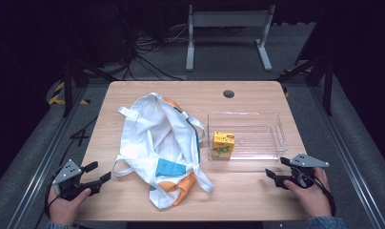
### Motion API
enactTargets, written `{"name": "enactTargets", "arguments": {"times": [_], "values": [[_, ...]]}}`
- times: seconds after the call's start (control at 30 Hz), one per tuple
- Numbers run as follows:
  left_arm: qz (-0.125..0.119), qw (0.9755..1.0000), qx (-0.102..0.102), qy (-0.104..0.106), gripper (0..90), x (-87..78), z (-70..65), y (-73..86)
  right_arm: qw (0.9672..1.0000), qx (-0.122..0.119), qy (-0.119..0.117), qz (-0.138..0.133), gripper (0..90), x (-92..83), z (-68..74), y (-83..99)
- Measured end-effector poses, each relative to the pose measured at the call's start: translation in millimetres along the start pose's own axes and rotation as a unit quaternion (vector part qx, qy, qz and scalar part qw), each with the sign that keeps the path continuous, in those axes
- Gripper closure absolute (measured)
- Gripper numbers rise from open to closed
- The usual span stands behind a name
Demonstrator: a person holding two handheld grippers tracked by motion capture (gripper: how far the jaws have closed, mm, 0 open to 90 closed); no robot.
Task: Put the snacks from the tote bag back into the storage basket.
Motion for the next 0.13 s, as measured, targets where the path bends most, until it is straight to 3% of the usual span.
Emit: {"name": "enactTargets", "arguments": {"times": [0.13], "values": [[0.001, 1.0000, -0.005, -0.003, 29.4, 0.1, 0.4, 0.3, 1.0000, 0.003, 0.002, 0.000, 21.4, 0.9, -0.7, -0.1]]}}
Point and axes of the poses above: each handheld gripper's, and its own axes: x roughly forward along the jaws, y roughly out of its underside, z roughly to its left, the point moved 2 cm from there along x, roughly forward along the jaws, and after that the axes turned 9 degrees about -y, right-handed, at the moved point
